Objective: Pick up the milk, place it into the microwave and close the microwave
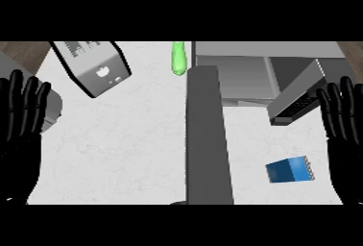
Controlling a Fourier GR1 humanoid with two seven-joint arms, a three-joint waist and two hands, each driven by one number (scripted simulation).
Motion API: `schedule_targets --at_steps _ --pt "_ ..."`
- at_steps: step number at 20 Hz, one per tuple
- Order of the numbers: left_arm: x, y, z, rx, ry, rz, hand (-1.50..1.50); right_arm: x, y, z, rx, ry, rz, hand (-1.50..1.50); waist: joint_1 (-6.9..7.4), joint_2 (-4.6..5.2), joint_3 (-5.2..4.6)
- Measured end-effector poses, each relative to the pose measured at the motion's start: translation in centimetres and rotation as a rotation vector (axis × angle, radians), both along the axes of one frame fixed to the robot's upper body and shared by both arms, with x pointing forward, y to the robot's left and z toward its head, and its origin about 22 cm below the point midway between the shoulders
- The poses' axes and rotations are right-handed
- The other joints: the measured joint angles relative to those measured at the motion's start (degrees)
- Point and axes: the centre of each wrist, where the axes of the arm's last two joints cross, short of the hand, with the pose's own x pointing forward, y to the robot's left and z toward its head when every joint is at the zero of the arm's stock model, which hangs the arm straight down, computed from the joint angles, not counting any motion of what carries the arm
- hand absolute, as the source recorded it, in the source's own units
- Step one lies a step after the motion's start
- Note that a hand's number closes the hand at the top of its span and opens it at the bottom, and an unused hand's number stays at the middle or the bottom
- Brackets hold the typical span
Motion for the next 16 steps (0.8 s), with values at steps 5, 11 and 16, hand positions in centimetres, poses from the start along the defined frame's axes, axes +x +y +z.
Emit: schedule_targets --at_steps 5,11,16 --pt "1.2 1.5 -1.1 0.009 0.035 -0.002 -1.50 -0.8 0.4 0.0 -0.044 0.022 -0.125 -1.50 -0.54 -0.58 0.78" --pt "2.0 3.0 -3.1 -0.054 0.166 -0.020 -1.50 -2.9 3.2 -0.1 0.078 0.068 -0.121 -1.50 -0.66 -0.82 1.05" --pt "-0.2 3.4 -4.0 -0.078 0.204 -0.035 -1.50 -4.8 6.1 -0.9 0.118 0.080 -0.114 -1.50 -0.39 -0.92 1.12"
